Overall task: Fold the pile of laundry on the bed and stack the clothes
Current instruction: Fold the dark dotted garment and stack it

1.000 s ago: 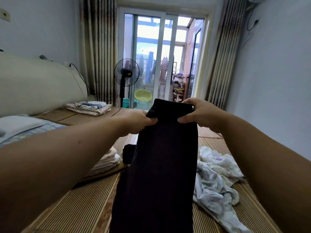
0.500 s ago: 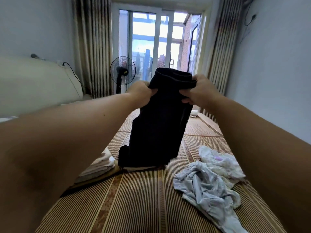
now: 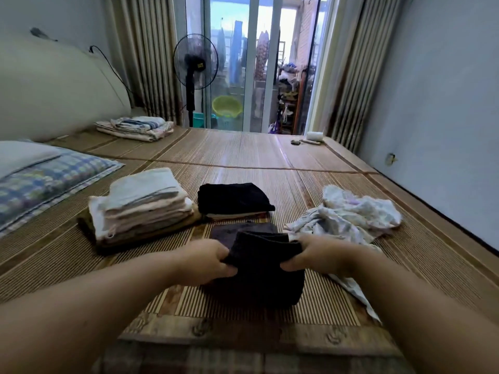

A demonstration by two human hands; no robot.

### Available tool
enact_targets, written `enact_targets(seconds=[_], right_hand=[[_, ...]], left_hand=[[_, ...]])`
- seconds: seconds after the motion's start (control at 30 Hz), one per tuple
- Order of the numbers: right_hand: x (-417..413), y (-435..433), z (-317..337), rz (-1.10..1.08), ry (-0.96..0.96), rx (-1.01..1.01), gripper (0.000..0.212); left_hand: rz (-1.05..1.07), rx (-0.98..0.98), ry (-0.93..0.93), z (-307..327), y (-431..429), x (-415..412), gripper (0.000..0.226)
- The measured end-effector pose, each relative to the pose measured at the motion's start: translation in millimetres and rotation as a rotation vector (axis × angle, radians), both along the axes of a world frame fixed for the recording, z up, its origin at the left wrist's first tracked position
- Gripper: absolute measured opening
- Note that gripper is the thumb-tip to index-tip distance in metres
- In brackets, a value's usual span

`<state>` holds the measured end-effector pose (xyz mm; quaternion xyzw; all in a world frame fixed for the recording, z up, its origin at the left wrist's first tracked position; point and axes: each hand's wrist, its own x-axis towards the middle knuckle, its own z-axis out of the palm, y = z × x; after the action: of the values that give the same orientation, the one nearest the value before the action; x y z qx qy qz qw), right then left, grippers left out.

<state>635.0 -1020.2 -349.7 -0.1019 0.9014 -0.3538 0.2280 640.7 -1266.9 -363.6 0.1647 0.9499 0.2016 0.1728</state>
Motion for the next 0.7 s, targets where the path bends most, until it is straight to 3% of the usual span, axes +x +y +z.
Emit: enact_targets(seconds=[0.1, 0.2, 0.37, 0.47, 0.57, 0.63, 0.7], right_hand=[[15, -2, -32, 0.017, -0.221, -0.053, 0.012], [18, -4, -48, -0.007, -0.372, -0.145, 0.013], [-3, -14, -65, -0.16, -0.237, -0.201, 0.022], [-18, -21, -82, -0.337, -0.013, -0.137, 0.04], [-15, -20, -106, -0.414, 0.279, -0.023, 0.048], [-6, -14, -121, -0.327, 0.461, -0.023, 0.036], [2, -9, -128, -0.146, 0.534, -0.011, 0.026]], left_hand=[[-0.078, -0.081, -0.127, -38, -5, 14, 0.017], [-0.068, 0.006, -0.246, -53, -12, 15, 0.019], [0.111, 0.275, -0.34, -66, -15, 1, 0.016], [0.233, 0.307, -0.156, -78, -14, -15, 0.014], [0.331, 0.278, 0.146, -95, -17, -22, 0.04], [0.189, 0.267, 0.354, -104, -24, -16, 0.049], [-0.143, 0.132, 0.447, -111, -28, -10, 0.056]])
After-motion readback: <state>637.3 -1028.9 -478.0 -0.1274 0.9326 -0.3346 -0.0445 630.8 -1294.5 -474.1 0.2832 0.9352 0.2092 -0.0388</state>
